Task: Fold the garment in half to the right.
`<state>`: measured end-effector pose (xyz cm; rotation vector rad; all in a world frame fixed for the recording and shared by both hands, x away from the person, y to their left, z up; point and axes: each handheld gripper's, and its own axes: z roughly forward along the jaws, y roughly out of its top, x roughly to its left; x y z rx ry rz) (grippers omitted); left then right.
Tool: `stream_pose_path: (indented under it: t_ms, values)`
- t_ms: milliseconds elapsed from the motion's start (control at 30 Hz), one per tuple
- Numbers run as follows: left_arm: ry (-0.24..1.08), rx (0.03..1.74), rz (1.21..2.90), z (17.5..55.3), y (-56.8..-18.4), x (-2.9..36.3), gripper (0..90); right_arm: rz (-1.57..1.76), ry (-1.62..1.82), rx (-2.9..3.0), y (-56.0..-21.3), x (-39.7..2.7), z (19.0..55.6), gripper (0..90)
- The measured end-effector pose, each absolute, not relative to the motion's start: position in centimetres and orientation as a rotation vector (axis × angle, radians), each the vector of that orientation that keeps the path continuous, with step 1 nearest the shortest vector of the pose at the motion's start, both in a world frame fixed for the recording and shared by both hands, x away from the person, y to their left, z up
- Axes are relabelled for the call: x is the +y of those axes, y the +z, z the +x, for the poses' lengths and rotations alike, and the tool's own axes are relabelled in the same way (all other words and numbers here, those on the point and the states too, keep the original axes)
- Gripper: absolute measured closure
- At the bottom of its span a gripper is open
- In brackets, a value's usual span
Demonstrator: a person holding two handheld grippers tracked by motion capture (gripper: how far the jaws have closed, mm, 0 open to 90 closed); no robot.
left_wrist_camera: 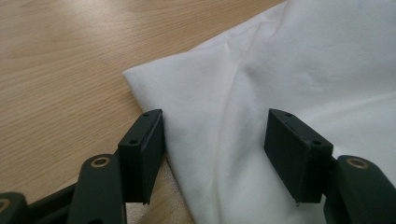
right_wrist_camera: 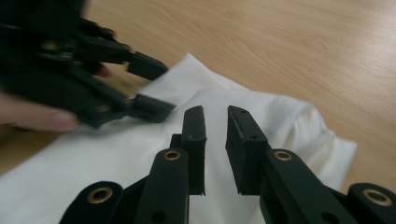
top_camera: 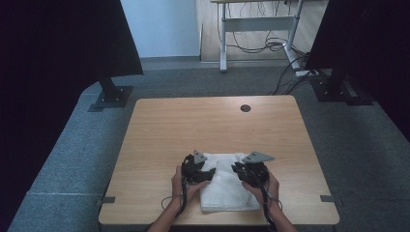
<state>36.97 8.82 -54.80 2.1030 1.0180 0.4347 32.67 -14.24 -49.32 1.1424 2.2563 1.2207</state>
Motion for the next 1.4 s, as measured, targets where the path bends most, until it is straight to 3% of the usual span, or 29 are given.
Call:
stream_pose_path:
  t_ms: [167,367,567,700,900,1167,1400]
  values:
    - [0.414,1.019,2.095,37.1,-54.9,9.1,37.4,1.241,1.060,2.294,-52.0,-14.4,36.1,75.6]
    - [0.425,1.016,2.096,37.0,-54.9,8.8,37.2,1.326,1.146,2.268,-54.3,-17.0,35.3,75.3]
    - [0.530,0.973,2.003,35.7,-52.2,9.7,35.3,1.230,1.173,2.252,-53.3,-17.1,33.5,58.1]
    - [0.442,0.864,2.002,33.6,-50.5,10.0,34.4,1.101,1.195,2.249,-52.9,-17.0,30.7,51.0]
    - [0.343,0.750,2.191,31.1,-52.4,7.7,34.0,0.995,1.112,2.338,-53.8,-15.5,28.3,43.6]
    - [0.384,0.802,2.249,34.1,-54.1,7.7,32.6,1.075,1.078,2.392,-55.2,-14.9,30.3,40.1]
    - [0.431,0.876,2.191,39.1,-54.5,8.5,30.6,1.129,1.077,2.341,-55.3,-13.3,34.7,40.0]
